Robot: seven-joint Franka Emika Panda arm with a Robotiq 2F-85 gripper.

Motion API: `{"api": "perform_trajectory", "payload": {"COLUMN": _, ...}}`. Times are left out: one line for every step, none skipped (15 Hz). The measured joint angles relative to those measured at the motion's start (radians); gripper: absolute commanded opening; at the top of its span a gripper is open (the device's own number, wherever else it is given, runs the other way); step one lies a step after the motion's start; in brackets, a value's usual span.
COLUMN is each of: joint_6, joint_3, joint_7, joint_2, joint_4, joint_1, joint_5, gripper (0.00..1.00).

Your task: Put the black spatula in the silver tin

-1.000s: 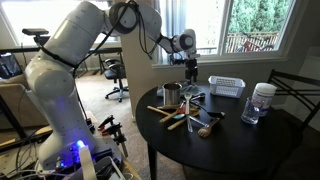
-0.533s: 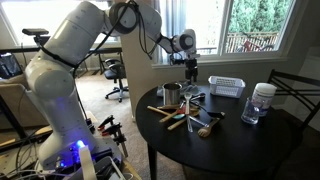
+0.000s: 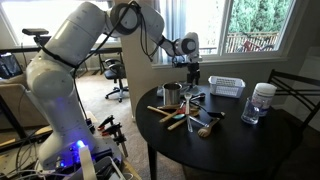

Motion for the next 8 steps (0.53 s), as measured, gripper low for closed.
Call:
{"api": "perform_trajectory", "payload": {"joint_6": 0.034, "joint_3": 0.001, "joint_7": 0.0, "joint_2": 0.002, "joint_4": -0.016, "joint_1": -0.013, "joint_5": 0.02, "gripper": 1.0}}
{"api": "perform_trajectory", "payload": {"joint_6": 0.069, "joint_3": 0.003, "joint_7": -0.001, "joint_2": 0.003, "joint_4": -0.034, "joint_1": -0.027, "joint_5": 0.04, "gripper": 1.0}}
{"api": "perform_trajectory", "payload": {"joint_6": 0.105, "joint_3": 0.005, "joint_7": -0.002, "joint_2": 0.006, "joint_4": -0.051, "joint_1": -0.041, "joint_5": 0.064, "gripper": 1.0}}
{"api": "perform_trajectory", "payload": {"joint_6": 0.137, "joint_3": 0.008, "joint_7": -0.003, "joint_2": 0.011, "joint_4": -0.066, "joint_1": -0.056, "joint_5": 0.086, "gripper": 1.0}}
{"api": "perform_trajectory", "payload": {"joint_6": 0.165, "joint_3": 0.013, "joint_7": -0.006, "joint_2": 0.017, "joint_4": -0.078, "joint_1": -0.07, "joint_5": 0.111, "gripper": 1.0}}
{"api": "perform_trajectory", "payload": {"joint_6": 0.191, "joint_3": 0.02, "joint_7": -0.008, "joint_2": 0.026, "joint_4": -0.088, "joint_1": -0.086, "joint_5": 0.138, "gripper": 1.0}}
{"api": "perform_trajectory", "payload": {"joint_6": 0.212, "joint_3": 0.028, "joint_7": -0.012, "joint_2": 0.037, "joint_4": -0.095, "joint_1": -0.102, "joint_5": 0.166, "gripper": 1.0}}
{"api": "perform_trajectory", "payload": {"joint_6": 0.227, "joint_3": 0.037, "joint_7": -0.017, "joint_2": 0.051, "joint_4": -0.097, "joint_1": -0.117, "joint_5": 0.196, "gripper": 1.0}}
